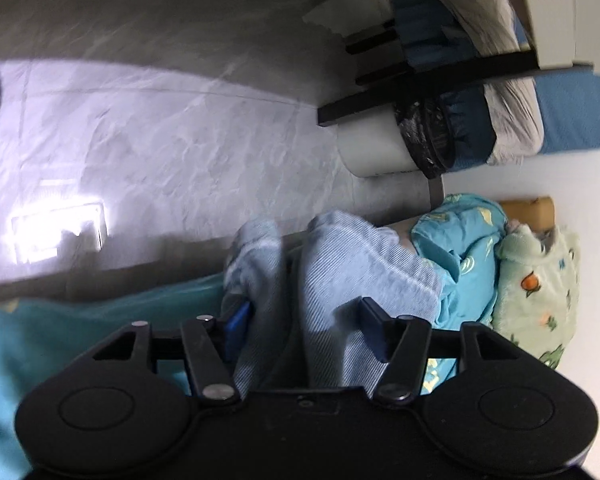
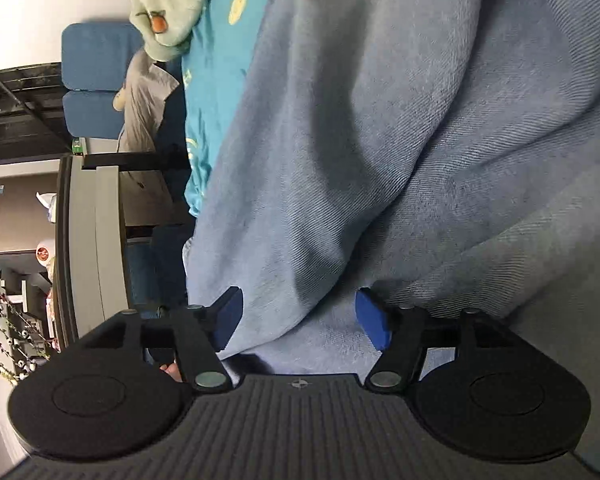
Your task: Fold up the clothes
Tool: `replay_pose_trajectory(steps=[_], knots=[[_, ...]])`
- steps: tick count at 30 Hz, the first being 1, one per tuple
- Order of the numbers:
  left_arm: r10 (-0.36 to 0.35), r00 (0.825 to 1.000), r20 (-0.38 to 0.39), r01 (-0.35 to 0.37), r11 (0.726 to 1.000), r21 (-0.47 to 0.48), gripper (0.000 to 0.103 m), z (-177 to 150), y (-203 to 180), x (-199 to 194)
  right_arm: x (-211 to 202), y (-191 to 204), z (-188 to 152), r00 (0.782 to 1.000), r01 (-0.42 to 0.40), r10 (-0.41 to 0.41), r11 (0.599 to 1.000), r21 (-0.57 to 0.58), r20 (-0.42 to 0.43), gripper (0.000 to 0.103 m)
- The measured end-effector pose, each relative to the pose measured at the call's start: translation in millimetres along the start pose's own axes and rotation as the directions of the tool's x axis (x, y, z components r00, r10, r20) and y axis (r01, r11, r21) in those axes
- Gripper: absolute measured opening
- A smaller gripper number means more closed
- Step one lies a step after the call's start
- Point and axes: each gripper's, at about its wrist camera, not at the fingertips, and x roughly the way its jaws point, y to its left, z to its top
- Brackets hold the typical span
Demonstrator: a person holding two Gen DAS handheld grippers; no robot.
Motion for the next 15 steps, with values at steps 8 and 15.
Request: replay_pose_trajectory(steps=[8, 15], knots=[[0.001, 0.999, 0.054, -0.008, 0.991, 0.137, 0.023, 2, -27, -26, -12, 7, 20, 0.99, -0.042, 0.051, 0.996, -0.076, 0.13, 0.004], [-0.13, 0.991, 0.037, 0.124, 0.982, 0.141, 0.022, -4, -22, -67, -60, 67, 5, 0.938, -0.114, 0.236, 0.902, -0.417, 0.255, 0.003]])
